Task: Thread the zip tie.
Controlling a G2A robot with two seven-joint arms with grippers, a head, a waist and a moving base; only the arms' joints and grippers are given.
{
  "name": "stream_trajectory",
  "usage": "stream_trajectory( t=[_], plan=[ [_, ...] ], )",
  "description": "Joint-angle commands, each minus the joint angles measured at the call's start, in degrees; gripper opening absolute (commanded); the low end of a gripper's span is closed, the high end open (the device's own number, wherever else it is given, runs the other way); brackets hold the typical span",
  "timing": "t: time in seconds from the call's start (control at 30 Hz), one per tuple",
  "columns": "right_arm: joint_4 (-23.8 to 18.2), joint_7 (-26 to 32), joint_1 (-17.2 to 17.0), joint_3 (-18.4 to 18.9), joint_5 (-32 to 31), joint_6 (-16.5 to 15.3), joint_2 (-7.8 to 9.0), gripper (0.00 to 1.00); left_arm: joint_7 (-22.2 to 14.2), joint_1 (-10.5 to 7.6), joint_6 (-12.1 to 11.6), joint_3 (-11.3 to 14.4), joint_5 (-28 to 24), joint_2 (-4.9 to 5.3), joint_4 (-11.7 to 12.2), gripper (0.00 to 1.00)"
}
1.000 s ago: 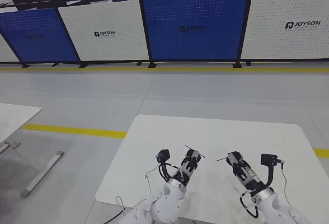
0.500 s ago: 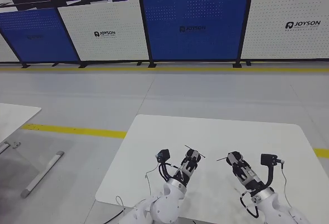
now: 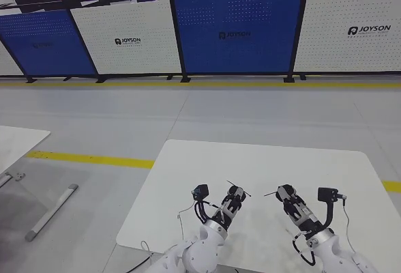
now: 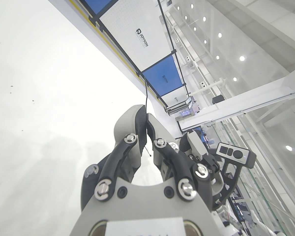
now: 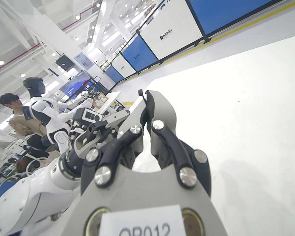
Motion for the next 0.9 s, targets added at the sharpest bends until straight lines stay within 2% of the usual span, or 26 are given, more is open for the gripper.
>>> stream_trajectory(
  t=[0.0,0.2,0.3,0.53,0.67,0.77,0.8,0.87],
  plan=[
    [-0.25,-1.12,-0.30,-0.06,-0.29,0.18,-0.20,0.00,0.01,0.00,0.01,0.00,0.01,0.00,0.00,0.00],
    [0.60,-4.86,-1.31,-2.45,-1.77,-1.10,-1.16,0.00,0.01,0.00,0.01,0.00,0.01,0.00,0.00,0.00],
    [1.66,-5.89,-0.96,-4.31,-3.29,0.70,-1.81,0.00,0.01,0.00,0.01,0.00,0.01,0.00,0.00,0.00],
    [1.66,-5.89,-0.96,-4.31,-3.29,0.70,-1.81,0.00,0.01,0.00,0.01,0.00,0.01,0.00,0.00,0.00],
    [1.77,-7.65,-1.05,-4.19,-2.13,0.61,-2.23,0.00,0.01,0.00,0.01,0.00,0.01,0.00,0.00,0.00],
    [3.65,-10.42,-0.38,-5.67,-0.75,1.71,-3.16,0.00,0.01,0.00,0.01,0.00,0.01,0.00,0.00,0.00],
    [4.39,-10.08,-0.13,-7.00,0.46,1.56,-3.61,0.00,0.01,0.00,0.01,0.00,0.01,0.00,0.00,0.00],
    [4.57,-9.91,0.03,-7.19,0.74,1.57,-3.71,0.00,0.01,0.00,0.01,0.00,0.01,0.00,0.00,0.00]
  ],
)
